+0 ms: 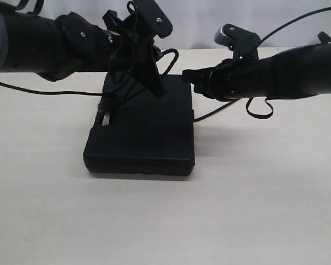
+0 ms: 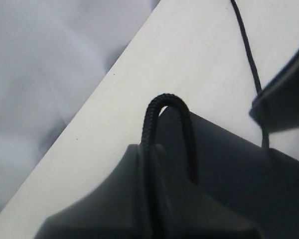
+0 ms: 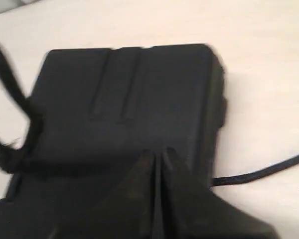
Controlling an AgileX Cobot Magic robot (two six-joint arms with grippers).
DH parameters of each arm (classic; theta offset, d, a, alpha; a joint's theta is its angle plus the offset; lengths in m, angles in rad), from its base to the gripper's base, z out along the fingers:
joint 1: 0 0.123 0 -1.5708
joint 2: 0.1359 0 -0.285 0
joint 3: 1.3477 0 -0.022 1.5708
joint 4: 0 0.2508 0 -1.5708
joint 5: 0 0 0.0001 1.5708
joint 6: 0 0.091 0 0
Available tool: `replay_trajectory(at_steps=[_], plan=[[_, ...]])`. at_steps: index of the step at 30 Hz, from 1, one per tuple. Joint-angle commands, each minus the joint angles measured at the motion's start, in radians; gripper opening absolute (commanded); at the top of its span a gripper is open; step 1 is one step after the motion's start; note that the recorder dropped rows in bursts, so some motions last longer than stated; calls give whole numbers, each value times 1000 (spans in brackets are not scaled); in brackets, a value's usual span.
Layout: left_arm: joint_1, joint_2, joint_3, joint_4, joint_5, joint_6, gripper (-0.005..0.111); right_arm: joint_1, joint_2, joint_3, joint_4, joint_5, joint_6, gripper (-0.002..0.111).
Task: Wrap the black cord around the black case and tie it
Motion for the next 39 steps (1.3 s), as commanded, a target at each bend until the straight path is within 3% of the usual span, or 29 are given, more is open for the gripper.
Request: replay_trajectory(at_steps=[1,13,23,29,35,39], plan=[[-6,-14,2,-7,-26,-42,0,1,-5,-1,116,237,-182,4],[-6,-14,2,0,4,-42,0,17,93,-121,116,332,-119,4],[-6,-14,2,1,112,-40,0,17,182,-140,116,146,-149,4],[-6,-14,2,15,83,-37,0,13,184,-121,116,117,-247,4],[-6,-14,2,9,122,-41,0,-45,184,-96,116,56,-256,4],[-6,-14,2,12,91,-41,0,-101,184,-74,116,166,-256,4]])
